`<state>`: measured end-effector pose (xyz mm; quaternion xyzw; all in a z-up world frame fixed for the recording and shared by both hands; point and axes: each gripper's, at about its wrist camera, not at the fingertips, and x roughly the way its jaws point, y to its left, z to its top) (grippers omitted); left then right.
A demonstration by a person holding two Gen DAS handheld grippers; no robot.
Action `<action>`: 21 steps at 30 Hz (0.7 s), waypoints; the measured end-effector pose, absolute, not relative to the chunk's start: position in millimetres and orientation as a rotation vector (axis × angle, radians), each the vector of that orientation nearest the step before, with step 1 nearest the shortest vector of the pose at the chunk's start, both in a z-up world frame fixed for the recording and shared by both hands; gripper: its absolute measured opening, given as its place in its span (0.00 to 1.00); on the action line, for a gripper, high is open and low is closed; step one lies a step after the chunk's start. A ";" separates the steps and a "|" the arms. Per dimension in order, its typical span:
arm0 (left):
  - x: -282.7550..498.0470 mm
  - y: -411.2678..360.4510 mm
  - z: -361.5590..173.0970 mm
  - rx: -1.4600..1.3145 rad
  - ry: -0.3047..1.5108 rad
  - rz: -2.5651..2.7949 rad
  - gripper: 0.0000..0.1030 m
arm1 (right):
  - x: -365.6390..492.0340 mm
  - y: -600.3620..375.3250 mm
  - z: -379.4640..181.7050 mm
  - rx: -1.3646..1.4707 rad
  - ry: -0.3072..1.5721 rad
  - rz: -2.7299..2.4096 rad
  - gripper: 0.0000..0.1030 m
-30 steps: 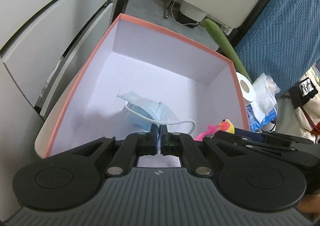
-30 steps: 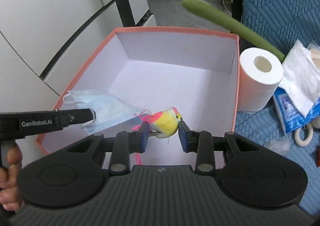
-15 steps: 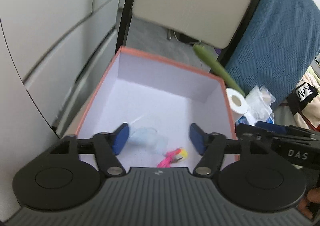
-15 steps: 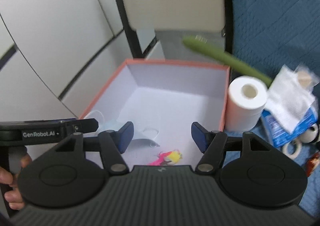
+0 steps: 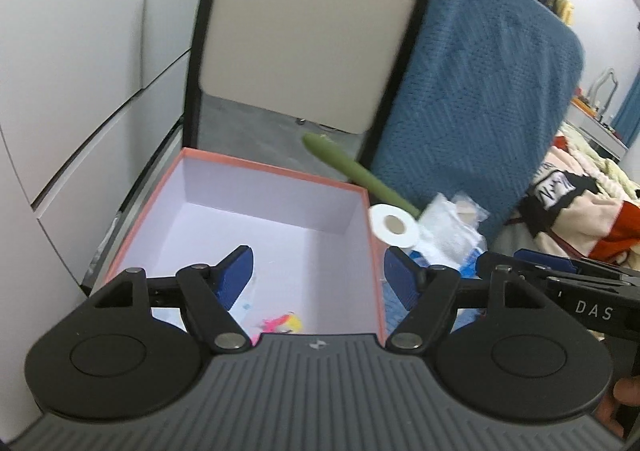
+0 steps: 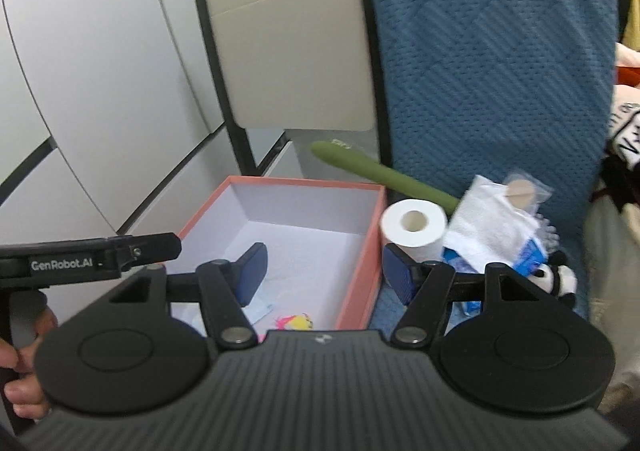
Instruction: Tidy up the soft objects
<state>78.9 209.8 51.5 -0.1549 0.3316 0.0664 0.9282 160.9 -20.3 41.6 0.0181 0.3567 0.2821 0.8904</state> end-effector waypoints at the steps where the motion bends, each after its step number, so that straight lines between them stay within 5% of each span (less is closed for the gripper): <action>1: 77.9 204.4 51.1 -0.315 0.678 0.131 0.74 | 158.9 -25.1 42.6 0.040 0.737 0.580 0.64; 21: 46.7 94.6 17.6 -0.308 0.693 -0.015 0.74 | 99.3 -126.6 25.6 0.054 0.719 0.437 0.64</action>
